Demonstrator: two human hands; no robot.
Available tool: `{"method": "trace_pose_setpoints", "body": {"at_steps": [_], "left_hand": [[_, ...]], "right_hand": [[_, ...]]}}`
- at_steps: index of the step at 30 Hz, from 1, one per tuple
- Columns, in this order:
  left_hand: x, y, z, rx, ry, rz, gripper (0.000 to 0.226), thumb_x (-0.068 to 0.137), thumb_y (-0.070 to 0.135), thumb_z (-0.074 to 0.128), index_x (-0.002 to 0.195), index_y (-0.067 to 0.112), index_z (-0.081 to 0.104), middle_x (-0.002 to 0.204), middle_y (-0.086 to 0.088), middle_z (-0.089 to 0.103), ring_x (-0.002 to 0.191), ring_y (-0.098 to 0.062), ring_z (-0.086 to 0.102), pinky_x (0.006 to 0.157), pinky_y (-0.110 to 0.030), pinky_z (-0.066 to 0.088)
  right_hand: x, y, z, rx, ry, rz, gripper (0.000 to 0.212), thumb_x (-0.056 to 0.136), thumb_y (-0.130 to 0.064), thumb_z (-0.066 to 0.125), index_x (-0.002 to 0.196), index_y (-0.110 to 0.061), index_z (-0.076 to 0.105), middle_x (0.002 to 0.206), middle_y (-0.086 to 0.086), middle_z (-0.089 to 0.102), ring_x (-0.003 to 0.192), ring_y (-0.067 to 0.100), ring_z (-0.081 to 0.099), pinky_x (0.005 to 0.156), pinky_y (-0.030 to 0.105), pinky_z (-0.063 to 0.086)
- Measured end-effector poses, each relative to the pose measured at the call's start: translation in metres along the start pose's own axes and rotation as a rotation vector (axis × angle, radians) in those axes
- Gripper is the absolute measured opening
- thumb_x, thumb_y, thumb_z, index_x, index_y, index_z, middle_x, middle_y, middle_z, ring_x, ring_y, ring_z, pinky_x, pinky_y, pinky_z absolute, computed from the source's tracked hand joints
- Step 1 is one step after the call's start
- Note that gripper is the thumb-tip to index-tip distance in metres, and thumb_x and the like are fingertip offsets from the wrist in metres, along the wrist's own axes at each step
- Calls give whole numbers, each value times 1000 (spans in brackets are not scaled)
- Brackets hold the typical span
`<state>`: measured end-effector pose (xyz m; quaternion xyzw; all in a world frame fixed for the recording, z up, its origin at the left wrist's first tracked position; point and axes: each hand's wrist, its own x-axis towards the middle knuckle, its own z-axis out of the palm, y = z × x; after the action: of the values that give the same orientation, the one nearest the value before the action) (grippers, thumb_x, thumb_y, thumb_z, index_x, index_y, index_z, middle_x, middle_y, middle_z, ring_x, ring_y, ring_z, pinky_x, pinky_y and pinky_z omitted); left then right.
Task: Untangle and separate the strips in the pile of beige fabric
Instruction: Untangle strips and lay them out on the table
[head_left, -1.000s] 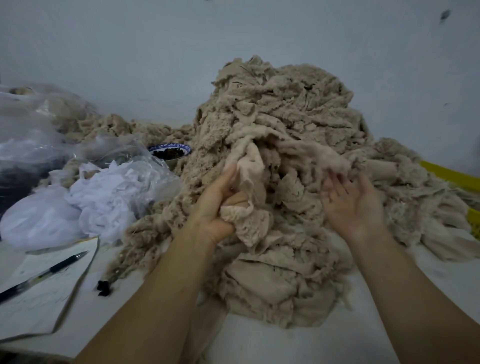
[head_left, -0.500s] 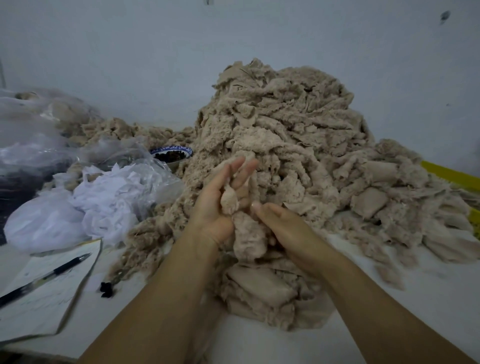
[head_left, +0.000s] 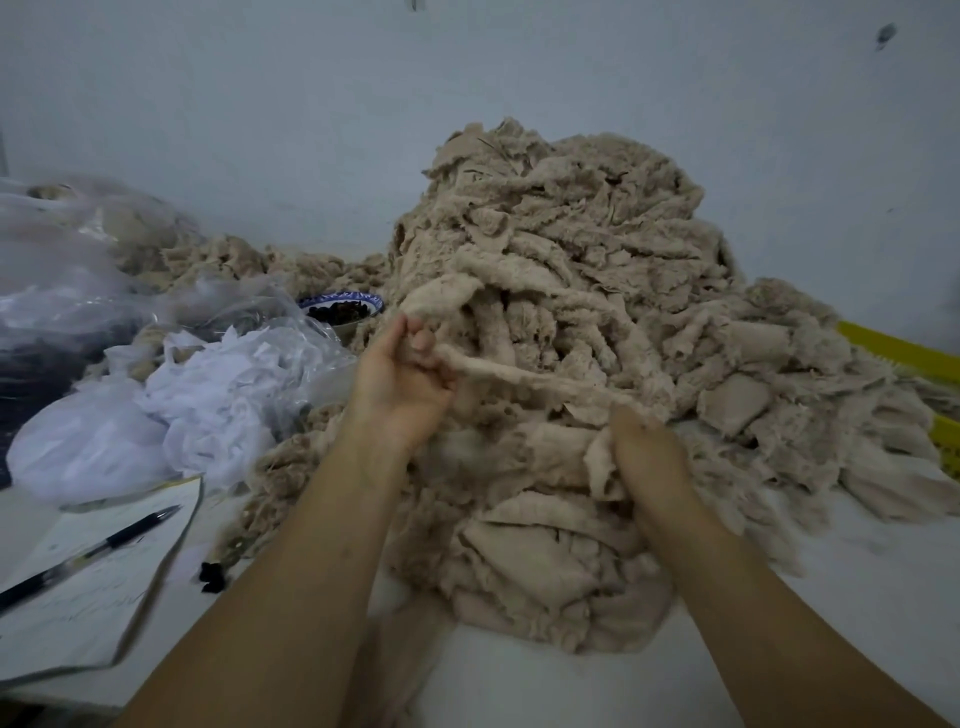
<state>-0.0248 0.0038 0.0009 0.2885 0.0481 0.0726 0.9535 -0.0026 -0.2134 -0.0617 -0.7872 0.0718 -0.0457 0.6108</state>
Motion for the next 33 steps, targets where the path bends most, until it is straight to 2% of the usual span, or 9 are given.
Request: {"method": "trace_pose_setpoints", "body": {"at_steps": [2, 5, 9, 14, 17, 22, 24, 29, 33], "left_hand": [[3, 0, -7, -4, 29, -16, 34, 102, 35, 45, 71, 24, 52, 58, 9, 44, 50, -7, 37, 65, -24, 31], [7, -8, -16, -33, 48, -56, 36, 104, 32, 42, 70, 23, 50, 58, 8, 41, 48, -8, 33, 59, -23, 30], [10, -20, -18, 11, 119, -44, 37, 107, 29, 36, 74, 21, 51, 48, 7, 36, 39, -7, 26, 53, -20, 26], [-1, -52, -4, 273, 93, -126, 40, 109, 32, 32, 79, 18, 53, 46, 7, 36, 38, -6, 26, 55, -23, 23], [-9, -70, 11, 356, 48, -169, 44, 106, 39, 37, 74, 15, 56, 49, 6, 43, 39, -7, 38, 42, -20, 34], [-19, -88, 15, 862, 171, -167, 32, 103, 36, 43, 97, 14, 65, 76, 0, 69, 64, -13, 64, 55, -24, 48], [-24, -88, 9, 1040, 146, -177, 35, 103, 35, 43, 88, 12, 64, 63, -2, 65, 57, -17, 62, 54, -24, 49], [-37, -98, 4, 1475, -16, -103, 43, 102, 37, 42, 69, 20, 64, 67, 4, 66, 74, -17, 61, 73, -32, 49], [-33, -87, 2, 856, 57, -32, 44, 107, 40, 29, 96, 25, 69, 91, 12, 72, 87, -7, 65, 75, -26, 51]], "right_hand": [[13, 6, -11, 215, 99, 152, 32, 96, -37, 46, 85, -11, 61, 90, 15, 68, 82, 33, 64, 80, 45, 56], [27, 15, -26, 421, 158, 291, 33, 98, -40, 47, 98, -10, 59, 86, 12, 63, 60, 25, 58, 49, 29, 49], [26, 18, -41, 343, -33, 362, 35, 101, -41, 47, 114, -9, 58, 80, 13, 61, 57, 25, 56, 42, 25, 41], [4, -15, -28, -28, 2, -245, 42, 91, -41, 49, 132, -31, 45, 137, -6, 45, 112, 7, 49, 89, 31, 41], [-17, -41, -1, -94, -205, -405, 60, 77, -73, 38, 122, -35, 55, 111, -26, 58, 93, -18, 53, 79, 21, 40], [-14, -36, 27, 42, -571, 38, 51, 89, -67, 53, 75, -22, 72, 69, 3, 73, 66, 17, 71, 69, 30, 57], [-9, -34, 29, 146, -533, 198, 44, 92, -49, 59, 80, -7, 68, 58, 13, 63, 49, 26, 62, 51, 28, 53], [10, -26, 22, 365, -213, 235, 30, 100, -29, 52, 115, -7, 67, 81, 7, 72, 66, 22, 67, 54, 26, 54], [20, -17, 8, 629, -115, 427, 43, 106, -35, 40, 130, -5, 59, 108, 14, 72, 91, 29, 71, 77, 40, 61]]}}
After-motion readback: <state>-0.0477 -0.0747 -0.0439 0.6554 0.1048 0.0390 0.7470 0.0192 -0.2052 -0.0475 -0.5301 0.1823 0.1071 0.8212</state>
